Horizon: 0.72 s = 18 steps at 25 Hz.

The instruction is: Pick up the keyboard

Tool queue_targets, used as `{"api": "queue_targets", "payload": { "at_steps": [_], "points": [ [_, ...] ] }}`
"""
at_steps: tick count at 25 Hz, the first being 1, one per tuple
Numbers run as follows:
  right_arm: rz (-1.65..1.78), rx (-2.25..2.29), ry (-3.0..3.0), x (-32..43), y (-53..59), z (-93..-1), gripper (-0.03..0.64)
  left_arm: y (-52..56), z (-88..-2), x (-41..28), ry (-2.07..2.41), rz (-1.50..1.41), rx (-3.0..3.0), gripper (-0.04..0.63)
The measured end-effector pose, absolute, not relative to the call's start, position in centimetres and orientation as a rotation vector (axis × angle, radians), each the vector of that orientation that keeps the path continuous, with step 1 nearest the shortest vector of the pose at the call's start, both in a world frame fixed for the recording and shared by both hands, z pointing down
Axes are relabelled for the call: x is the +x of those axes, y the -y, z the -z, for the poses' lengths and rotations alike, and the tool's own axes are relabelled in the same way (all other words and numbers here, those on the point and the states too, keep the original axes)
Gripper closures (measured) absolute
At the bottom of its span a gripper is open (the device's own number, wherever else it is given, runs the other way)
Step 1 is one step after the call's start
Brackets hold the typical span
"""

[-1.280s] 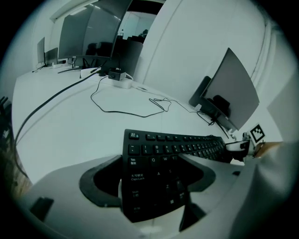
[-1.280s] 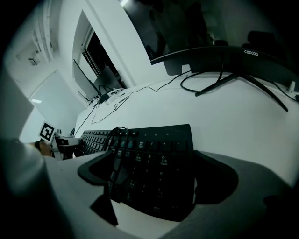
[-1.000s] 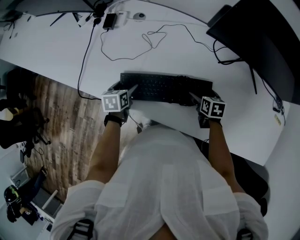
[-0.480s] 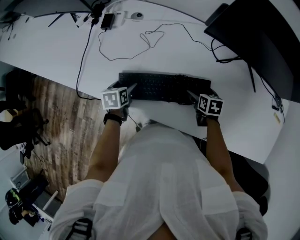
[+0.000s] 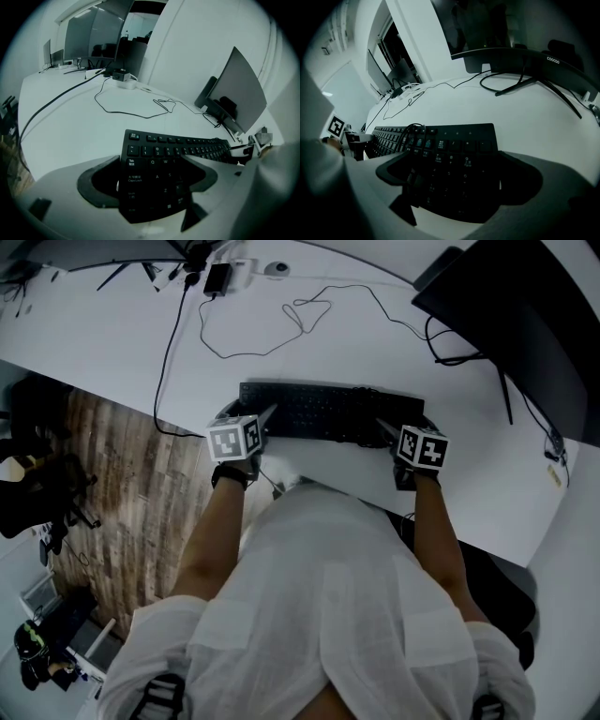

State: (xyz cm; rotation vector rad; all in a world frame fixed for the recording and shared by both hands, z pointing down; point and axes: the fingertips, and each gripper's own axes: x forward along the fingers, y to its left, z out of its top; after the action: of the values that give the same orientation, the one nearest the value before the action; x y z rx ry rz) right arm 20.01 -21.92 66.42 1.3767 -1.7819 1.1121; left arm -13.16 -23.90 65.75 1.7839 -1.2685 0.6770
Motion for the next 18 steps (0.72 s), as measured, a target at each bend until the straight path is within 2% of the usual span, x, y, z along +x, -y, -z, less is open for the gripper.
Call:
{"api": "queue_targets", "payload": {
  "at_steps": [18],
  "points": [
    [-1.096, 1.417, 1.805, 20.05, 22.01, -65.78, 0.063, 23.76, -65.22, -13.30, 1.285, -0.657, 1.755, 0.229]
  ]
}}
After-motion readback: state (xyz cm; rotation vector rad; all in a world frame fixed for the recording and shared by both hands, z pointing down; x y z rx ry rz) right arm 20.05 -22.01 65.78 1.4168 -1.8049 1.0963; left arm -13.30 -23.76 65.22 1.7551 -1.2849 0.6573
